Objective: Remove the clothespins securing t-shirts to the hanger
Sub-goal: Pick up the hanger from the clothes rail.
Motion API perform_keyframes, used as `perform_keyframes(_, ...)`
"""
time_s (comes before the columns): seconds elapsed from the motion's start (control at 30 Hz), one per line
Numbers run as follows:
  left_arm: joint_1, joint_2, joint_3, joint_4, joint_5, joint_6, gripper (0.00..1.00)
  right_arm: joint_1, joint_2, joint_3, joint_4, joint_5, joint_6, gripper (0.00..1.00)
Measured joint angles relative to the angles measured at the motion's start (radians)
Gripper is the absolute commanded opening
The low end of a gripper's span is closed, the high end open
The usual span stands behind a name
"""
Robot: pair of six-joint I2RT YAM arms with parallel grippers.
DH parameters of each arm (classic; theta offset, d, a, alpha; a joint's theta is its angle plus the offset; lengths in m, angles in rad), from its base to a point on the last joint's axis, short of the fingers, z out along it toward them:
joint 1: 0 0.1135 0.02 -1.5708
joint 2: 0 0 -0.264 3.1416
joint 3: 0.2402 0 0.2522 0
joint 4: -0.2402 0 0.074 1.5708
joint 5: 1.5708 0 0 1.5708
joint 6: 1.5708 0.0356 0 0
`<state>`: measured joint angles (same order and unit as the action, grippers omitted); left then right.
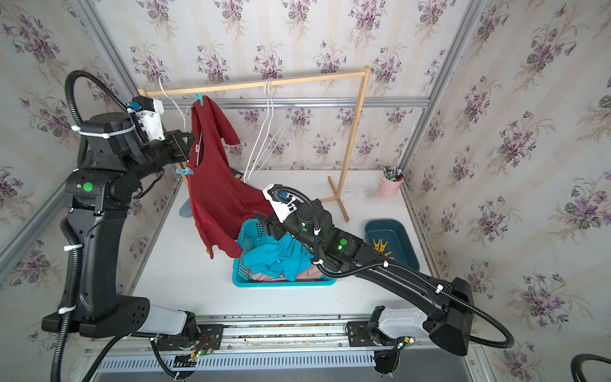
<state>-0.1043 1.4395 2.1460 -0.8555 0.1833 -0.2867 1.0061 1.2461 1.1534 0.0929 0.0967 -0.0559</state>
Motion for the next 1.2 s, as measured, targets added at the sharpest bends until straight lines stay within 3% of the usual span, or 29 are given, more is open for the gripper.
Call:
perform_keyframes(0.6, 0.000, -0.264, -0.269, -0.023, 0.101, 0.143, 0.00, -0.055, -0.064, 0.000, -0.012, -0.041, 0.006, 0.66)
perform_keyframes(0.93, 0.000, -0.334, -0.222, -0.027, 0.214, 0.207, 0.00, -0.102, -0.131, -0.012, -0.038, -0.072, 0.027, 0.66)
perform_keyframes(1.2, 0.000, -0.410, -0.194, -0.028, 0.233, 0.206, 0.00, -0.114, -0.181, -0.013, -0.054, -0.083, 0.022, 0.66)
